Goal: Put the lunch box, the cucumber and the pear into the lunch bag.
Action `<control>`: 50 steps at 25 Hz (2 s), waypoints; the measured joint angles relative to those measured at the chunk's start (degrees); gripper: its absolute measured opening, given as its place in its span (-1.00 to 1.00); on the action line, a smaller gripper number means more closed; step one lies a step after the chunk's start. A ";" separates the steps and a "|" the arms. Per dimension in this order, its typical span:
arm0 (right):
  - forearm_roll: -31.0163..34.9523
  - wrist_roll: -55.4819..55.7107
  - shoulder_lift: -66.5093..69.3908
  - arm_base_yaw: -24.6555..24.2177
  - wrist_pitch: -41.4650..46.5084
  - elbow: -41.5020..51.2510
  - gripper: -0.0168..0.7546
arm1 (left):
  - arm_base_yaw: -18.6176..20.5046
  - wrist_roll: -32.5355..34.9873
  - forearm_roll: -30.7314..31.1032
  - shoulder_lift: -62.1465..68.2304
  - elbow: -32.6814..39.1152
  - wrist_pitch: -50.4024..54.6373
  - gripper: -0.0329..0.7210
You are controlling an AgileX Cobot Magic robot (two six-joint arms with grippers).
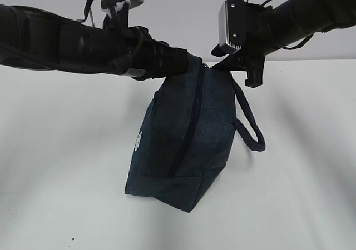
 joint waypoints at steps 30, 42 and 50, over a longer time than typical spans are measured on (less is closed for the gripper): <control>1.52 -1.89 4.49 2.84 -8.06 0.00 -0.40 | 0.06 0.02 0.01 0.00 0.00 -0.47 -0.85; 7.62 -5.31 4.49 2.84 -5.16 0.00 -0.65 | 0.08 0.02 -0.32 0.00 0.00 -0.32 -0.85; 10.07 -5.53 4.72 2.84 -7.78 0.00 -0.94 | 0.13 0.02 -0.44 0.00 0.00 -0.10 -0.85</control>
